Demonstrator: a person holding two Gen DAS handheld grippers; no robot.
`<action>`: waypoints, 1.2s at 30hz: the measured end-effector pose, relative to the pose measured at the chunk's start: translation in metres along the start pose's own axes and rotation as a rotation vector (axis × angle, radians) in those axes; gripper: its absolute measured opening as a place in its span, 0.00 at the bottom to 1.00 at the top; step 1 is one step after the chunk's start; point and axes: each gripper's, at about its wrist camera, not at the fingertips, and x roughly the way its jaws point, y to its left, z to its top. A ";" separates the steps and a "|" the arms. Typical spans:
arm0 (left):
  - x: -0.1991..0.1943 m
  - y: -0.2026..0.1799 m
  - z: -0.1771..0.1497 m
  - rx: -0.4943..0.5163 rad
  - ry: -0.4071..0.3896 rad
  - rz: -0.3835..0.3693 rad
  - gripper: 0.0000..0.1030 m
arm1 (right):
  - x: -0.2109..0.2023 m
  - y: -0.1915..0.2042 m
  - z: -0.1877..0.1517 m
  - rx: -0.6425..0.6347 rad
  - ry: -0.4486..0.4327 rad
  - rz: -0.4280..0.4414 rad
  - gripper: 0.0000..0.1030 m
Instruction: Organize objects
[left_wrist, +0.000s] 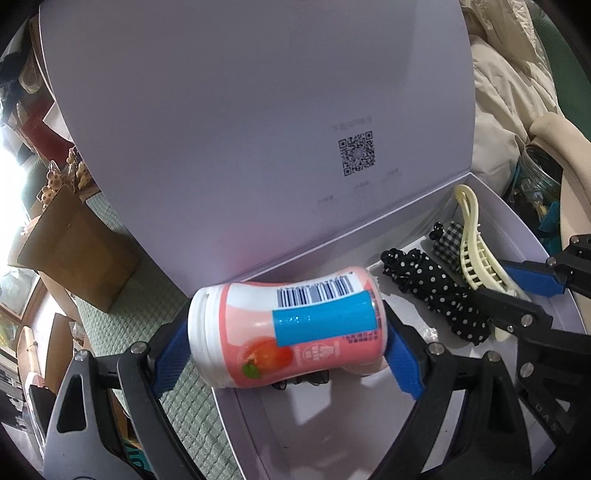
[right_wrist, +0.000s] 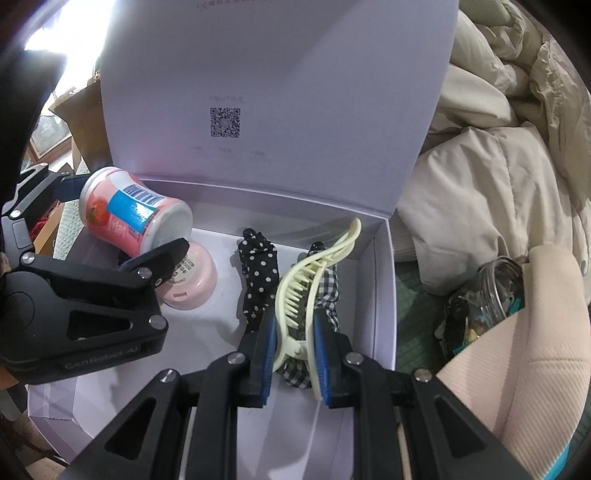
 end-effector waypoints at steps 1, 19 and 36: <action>0.000 -0.001 0.001 0.004 0.001 0.002 0.87 | 0.000 0.000 -0.001 -0.002 0.002 -0.001 0.20; 0.001 -0.009 0.012 -0.017 -0.012 -0.011 0.88 | -0.029 0.006 -0.018 0.001 -0.003 -0.013 0.30; -0.021 -0.028 0.026 -0.020 -0.054 -0.031 0.88 | -0.101 0.002 -0.046 0.029 -0.063 -0.039 0.35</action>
